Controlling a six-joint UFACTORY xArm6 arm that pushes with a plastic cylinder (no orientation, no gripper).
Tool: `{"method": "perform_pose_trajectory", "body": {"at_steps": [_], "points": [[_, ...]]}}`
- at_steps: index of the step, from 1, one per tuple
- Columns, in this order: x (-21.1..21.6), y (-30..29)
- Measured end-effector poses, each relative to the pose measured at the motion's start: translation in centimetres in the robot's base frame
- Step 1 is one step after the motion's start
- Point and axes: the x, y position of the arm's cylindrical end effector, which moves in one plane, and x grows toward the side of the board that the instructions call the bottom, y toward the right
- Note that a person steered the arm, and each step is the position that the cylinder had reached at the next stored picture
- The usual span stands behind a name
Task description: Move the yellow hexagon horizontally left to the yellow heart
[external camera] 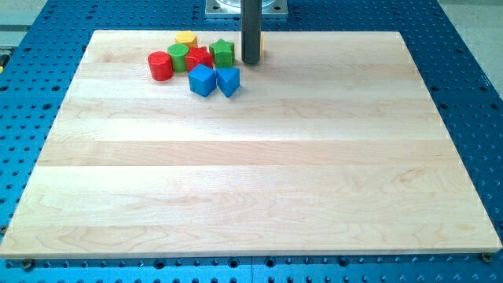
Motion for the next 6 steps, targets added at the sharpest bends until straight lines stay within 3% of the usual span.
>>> {"method": "perform_pose_trajectory", "body": {"at_steps": [2, 3, 4, 6], "points": [[3.4, -6.2], [4.6, -3.2], [0.6, -2.5], [2.8, -11.3]]}}
